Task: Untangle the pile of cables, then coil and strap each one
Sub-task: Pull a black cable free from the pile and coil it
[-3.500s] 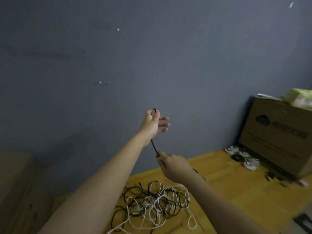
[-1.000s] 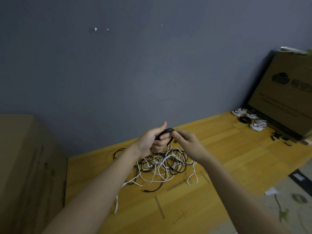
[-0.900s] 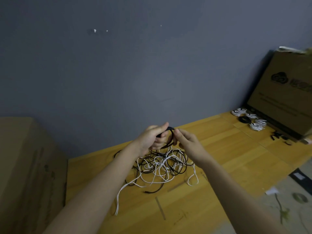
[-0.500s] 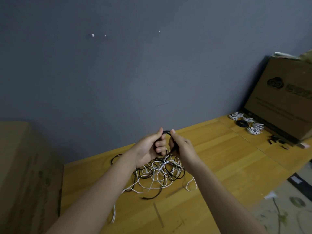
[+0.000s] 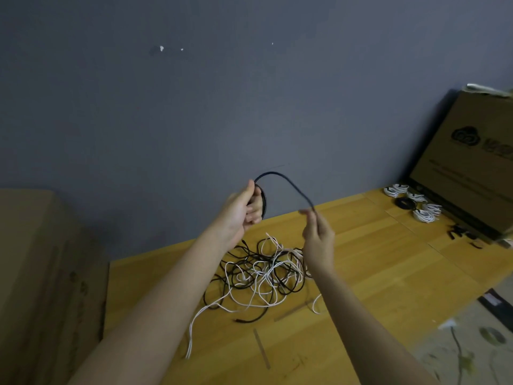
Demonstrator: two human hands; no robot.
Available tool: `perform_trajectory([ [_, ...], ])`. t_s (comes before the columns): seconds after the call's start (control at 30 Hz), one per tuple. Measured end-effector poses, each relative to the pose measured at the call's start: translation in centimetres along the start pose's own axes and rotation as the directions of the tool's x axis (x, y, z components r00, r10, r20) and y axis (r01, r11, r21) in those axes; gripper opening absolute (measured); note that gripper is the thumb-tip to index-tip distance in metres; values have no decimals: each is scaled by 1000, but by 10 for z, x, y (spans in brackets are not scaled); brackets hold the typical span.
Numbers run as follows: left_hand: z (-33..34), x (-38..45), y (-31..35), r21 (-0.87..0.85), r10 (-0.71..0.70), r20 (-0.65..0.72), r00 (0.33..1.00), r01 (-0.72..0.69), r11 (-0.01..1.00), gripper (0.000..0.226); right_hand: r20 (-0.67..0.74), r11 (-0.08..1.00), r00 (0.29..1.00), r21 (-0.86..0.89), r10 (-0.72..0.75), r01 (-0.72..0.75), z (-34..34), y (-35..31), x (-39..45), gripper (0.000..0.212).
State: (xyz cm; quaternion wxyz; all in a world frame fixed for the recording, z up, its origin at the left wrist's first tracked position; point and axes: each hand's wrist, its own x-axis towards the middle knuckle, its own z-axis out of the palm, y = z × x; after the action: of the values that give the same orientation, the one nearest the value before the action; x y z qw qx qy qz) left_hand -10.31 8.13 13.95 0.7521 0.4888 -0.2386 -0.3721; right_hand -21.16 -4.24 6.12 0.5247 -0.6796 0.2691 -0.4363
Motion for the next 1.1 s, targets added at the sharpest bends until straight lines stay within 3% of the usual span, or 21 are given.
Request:
perform_trajectory([
  [0.07,1,-2,1,111,4,-13,1000,-2,994,39,-140,995,986,-14,-95,94,1,-21,16,23],
  [0.13,0,-5,2,58,-13,5,1000,12,998,41,-157,972,974,-198,-163,131,1,-31,31,26],
  [0.17,0,-6,4,-38,-26,32,999,27,999,42,-74,908,981,-396,-180,137,0,-30,36,29],
  [0.23,-1,-5,7,-244,-29,90,995,50,968,43,243,541,964,-800,-105,260,-1,-19,36,28],
  [0.27,0,-3,7,-317,-10,101,995,41,948,42,401,351,916,-854,-28,385,2,-13,29,27],
  [0.33,0,5,0,-359,36,42,998,-19,933,35,636,196,771,-760,33,619,12,-2,4,24],
  [0.37,-1,9,-7,-267,67,-19,998,-69,961,31,710,159,704,-697,18,699,16,1,-9,20],
  [0.4,-5,14,-15,-54,121,-87,989,-126,991,28,761,140,648,-639,-32,757,19,1,-20,17],
  [0.43,-12,17,-23,253,193,-125,973,-156,955,26,786,161,606,-587,-122,793,19,0,-29,17],
  [0.5,-29,20,-35,718,233,-59,971,-120,685,25,778,283,555,-484,-294,828,17,3,-36,19],
  [0.57,-45,21,-41,873,123,17,992,-75,483,32,717,534,619,-403,-320,743,12,-2,-39,14],
  [0.67,-50,14,-44,916,-29,107,994,-88,392,37,632,723,705,-316,-323,614,5,-19,-27,14],
  [0.77,-38,1,-43,807,-109,182,977,-85,585,46,476,848,821,-247,-315,468,-5,-35,0,6],
  [0.87,-24,-8,-40,617,-163,331,929,-82,783,56,351,955,914,-137,-202,264,-10,-45,18,23],
  [1.0,-13,-11,-30,312,-97,345,933,-17,950,40,465,999,885,47,-22,0,-8,-43,14,12],
  [1.1,-14,-6,-23,225,-65,267,961,3,974,36,606,990,789,20,99,-140,-12,-36,6,31],
])
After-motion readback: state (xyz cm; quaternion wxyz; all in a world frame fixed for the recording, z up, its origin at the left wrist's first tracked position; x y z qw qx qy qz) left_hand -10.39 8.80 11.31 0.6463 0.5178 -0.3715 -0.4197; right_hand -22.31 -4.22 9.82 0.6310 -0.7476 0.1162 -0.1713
